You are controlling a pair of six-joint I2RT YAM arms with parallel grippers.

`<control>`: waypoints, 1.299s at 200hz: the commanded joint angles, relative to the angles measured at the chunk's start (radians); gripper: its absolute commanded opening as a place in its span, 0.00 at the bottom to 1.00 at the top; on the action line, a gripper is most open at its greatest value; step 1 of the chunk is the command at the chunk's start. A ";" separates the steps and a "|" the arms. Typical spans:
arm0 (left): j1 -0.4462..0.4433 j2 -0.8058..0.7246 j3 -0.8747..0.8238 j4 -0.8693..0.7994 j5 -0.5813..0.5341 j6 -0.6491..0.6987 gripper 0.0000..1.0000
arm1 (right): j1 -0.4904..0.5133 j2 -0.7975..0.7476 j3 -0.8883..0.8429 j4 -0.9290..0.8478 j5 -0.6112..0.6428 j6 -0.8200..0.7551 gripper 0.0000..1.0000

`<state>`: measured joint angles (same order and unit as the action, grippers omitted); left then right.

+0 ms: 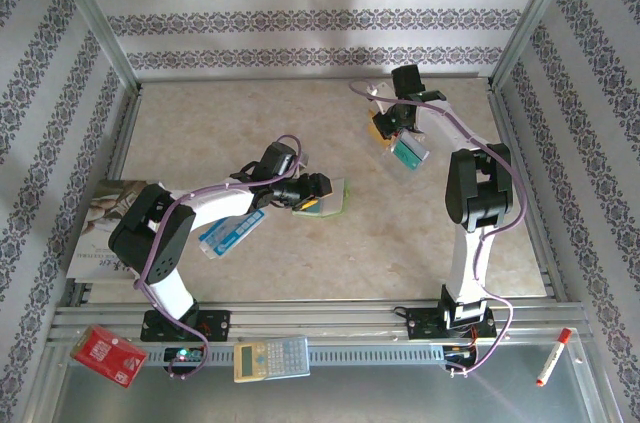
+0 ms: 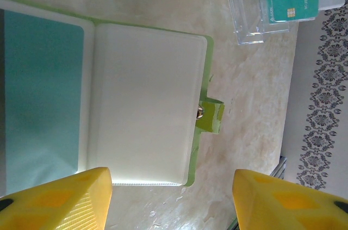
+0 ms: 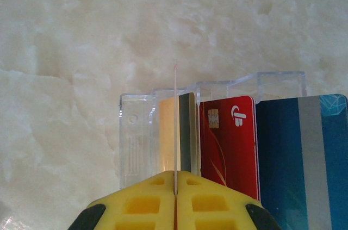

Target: Take the credit cards out of the card holder

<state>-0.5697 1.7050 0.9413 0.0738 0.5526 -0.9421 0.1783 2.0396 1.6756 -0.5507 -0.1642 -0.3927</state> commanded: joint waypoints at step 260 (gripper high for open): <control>-0.048 0.104 0.108 -0.030 0.030 0.037 0.44 | 0.011 -0.494 -0.341 0.095 -0.136 0.608 0.34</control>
<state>-0.6006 1.7748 1.0050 0.0658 0.5682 -0.9314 0.1730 1.6310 1.4284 -0.4881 -0.2436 -0.0048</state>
